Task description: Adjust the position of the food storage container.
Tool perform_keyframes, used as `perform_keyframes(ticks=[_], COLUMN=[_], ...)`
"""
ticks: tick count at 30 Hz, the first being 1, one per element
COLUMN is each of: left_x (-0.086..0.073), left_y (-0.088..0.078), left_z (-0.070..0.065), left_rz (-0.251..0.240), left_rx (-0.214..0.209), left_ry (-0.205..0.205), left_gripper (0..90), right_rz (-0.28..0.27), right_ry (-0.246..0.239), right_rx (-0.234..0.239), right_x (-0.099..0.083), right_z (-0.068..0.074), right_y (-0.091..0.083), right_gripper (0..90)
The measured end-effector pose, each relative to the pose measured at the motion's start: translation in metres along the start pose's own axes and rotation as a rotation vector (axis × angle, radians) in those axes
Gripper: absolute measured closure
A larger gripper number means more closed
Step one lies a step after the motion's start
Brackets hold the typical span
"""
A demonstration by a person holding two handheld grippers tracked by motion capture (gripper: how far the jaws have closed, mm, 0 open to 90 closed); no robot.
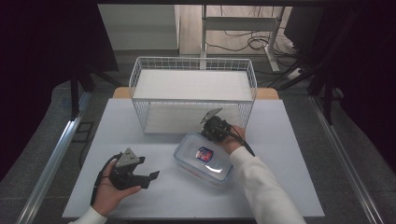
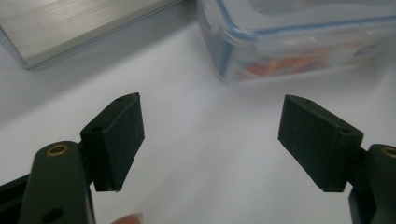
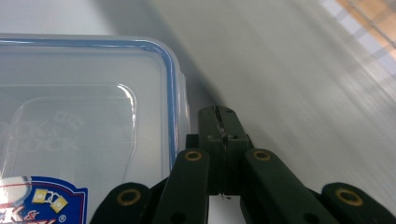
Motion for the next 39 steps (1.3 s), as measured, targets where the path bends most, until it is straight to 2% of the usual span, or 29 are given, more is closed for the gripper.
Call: perform_keyframes(ticks=[3,4,6,9,14,20,26,32,36,38,39], left_x=[-0.001,-0.002,-0.004,-0.006,-0.006,-0.006,-0.006,-0.007,-0.007,-0.007,-0.007], left_y=[-0.006,-0.007,-0.009,-0.010,-0.009,-0.009,-0.008,-0.007,-0.007,-0.007,-0.007], left_z=[0.007,0.010,0.014,0.016,0.015,0.015,0.016,0.016,0.015,0.015,0.015], left_rz=[-0.012,-0.014,-0.027,-0.022,-0.017,-0.015,-0.010,-0.008,-0.010,-0.009,-0.009], left_rx=[0.020,0.027,0.035,0.043,0.041,0.041,0.041,0.038,0.039,0.039,0.039], left_ry=[-0.018,-0.027,-0.050,-0.051,-0.048,-0.048,-0.049,-0.050,-0.049,-0.048,-0.048], left_gripper=[22.5,22.6,22.7,22.8,22.8,22.7,22.7,22.7,22.7,22.6,22.6], right_rz=[0.002,0.003,0.002,-0.004,-0.010,-0.016,-0.025,-0.028,-0.022,-0.034,-0.059], right_ry=[-0.045,-0.067,-0.077,-0.112,-0.146,-0.148,-0.179,-0.175,-0.185,-0.167,-0.140], right_rx=[0.034,0.055,0.066,0.104,0.122,0.144,0.172,0.185,0.174,0.137,0.124], right_x=[0.005,0.007,0.008,0.013,0.017,0.017,0.018,0.018,0.018,0.017,0.015], right_z=[0.012,0.021,0.024,0.040,0.052,0.056,0.065,0.067,0.067,0.063,0.057], right_y=[-0.001,-0.003,-0.003,-0.005,-0.005,-0.006,-0.007,-0.008,-0.009,-0.015,-0.025], right_gripper=[89.1,89.1,89.1,89.1,89.1,89.1,89.1,89.1,89.0,89.0,89.0])
Point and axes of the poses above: each handheld gripper's, and its own axes: y roughly forward along the jaws, x roughly out of its top, z roughly to its left, the point moved 2 cm from there along y, roughly forward along the jaws, and after that the axes turned 8 degrees about -x, right-handed, at the moved point
